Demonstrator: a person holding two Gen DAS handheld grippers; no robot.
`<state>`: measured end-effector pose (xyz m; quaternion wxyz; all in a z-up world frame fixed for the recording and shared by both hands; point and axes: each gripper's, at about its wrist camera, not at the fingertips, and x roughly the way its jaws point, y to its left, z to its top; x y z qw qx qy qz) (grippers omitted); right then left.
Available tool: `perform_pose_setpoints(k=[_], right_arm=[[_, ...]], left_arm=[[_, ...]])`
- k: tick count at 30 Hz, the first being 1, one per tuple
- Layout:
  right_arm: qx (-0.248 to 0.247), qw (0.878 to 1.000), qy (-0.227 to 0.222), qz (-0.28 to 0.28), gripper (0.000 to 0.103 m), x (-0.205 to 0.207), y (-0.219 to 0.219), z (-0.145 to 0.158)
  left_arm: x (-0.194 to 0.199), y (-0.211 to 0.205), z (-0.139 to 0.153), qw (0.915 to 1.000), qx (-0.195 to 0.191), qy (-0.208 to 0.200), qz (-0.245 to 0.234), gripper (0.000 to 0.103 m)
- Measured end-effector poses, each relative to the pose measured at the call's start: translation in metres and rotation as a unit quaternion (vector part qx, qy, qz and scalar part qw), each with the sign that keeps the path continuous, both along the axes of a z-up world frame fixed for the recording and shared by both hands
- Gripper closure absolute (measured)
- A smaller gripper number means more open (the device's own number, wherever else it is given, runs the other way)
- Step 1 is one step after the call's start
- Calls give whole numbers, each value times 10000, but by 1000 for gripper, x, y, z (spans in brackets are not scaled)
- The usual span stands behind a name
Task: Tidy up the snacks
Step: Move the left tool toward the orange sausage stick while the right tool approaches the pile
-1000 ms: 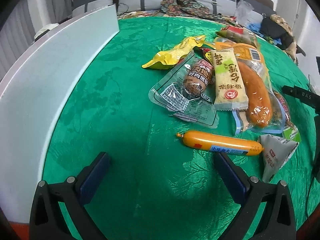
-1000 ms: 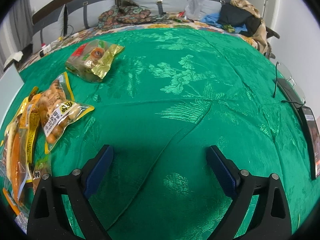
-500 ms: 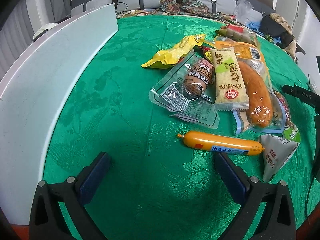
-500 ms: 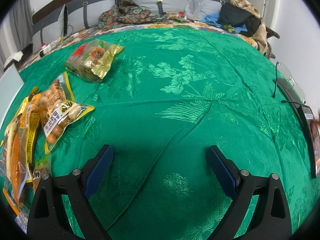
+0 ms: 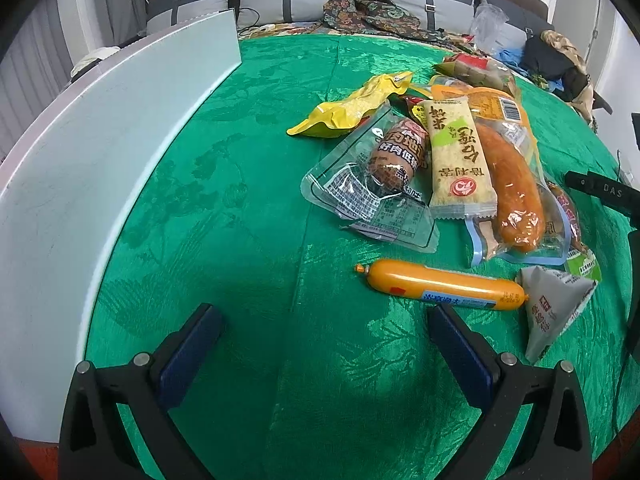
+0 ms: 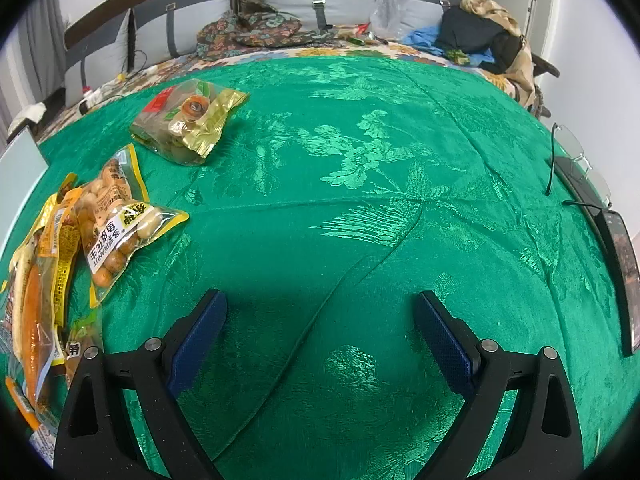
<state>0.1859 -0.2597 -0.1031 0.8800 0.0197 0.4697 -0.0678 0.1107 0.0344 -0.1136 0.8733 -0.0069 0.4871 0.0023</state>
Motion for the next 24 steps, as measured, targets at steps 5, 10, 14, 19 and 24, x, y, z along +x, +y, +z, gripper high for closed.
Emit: perform_pose_setpoints(k=[5, 10, 14, 19, 24], right_arm=[[2, 10000, 1, -57, 6, 1, 2, 0], [-4, 10000, 7, -54, 6, 2, 2, 0], [-1, 10000, 7, -63, 6, 3, 2, 0], [358, 9990, 228, 154, 8, -1, -4, 9], [949, 9920, -676, 487, 8, -68, -9, 41]], left_arm=[[-10, 3, 1, 10000, -6, -12, -65, 0], [-16, 2, 1, 10000, -2, -61, 13, 0], [-21, 1, 1, 9998, 5, -88, 178, 0], [-29, 1, 2, 10000, -20, -35, -43, 0], [-36, 5, 3, 9995, -52, -15, -302, 0]])
